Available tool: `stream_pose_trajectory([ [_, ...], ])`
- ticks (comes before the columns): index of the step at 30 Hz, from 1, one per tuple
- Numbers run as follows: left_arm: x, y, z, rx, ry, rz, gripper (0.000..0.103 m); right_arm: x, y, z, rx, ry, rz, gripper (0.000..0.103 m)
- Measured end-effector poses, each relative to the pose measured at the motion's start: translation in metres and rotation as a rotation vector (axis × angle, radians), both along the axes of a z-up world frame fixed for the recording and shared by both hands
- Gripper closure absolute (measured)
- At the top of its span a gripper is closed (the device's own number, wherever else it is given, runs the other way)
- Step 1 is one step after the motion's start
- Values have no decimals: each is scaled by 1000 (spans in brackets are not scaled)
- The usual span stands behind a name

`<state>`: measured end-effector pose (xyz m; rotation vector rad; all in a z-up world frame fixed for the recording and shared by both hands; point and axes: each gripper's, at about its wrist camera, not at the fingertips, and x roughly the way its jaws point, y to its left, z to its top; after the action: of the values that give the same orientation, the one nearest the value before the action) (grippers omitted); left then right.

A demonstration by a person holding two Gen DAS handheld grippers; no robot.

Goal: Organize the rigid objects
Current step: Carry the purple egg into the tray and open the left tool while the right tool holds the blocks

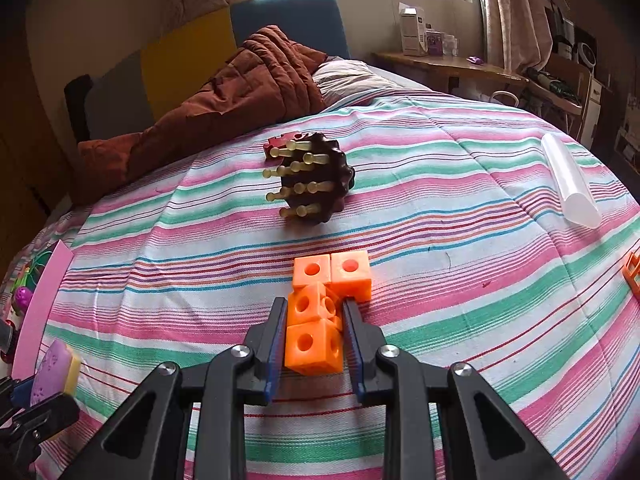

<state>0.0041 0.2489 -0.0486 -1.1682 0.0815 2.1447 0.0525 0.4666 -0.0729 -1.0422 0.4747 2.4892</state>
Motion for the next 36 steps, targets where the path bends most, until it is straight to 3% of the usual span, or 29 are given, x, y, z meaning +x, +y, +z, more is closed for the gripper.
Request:
stream_pose_trajectory([
  [8, 17, -52, 15, 21, 38, 30, 59, -4, -6, 0, 39, -27, -2, 77],
  [19, 6, -149, 27, 37, 73, 206, 59, -7, -10, 1, 78, -50, -4, 77],
  [27, 2, -210, 18, -24, 96, 312, 59, -4, -11, 3, 104, -51, -27, 77],
  [36, -17, -250, -2, -72, 41, 406, 59, 1, -18, 11, 156, -16, -36, 77],
])
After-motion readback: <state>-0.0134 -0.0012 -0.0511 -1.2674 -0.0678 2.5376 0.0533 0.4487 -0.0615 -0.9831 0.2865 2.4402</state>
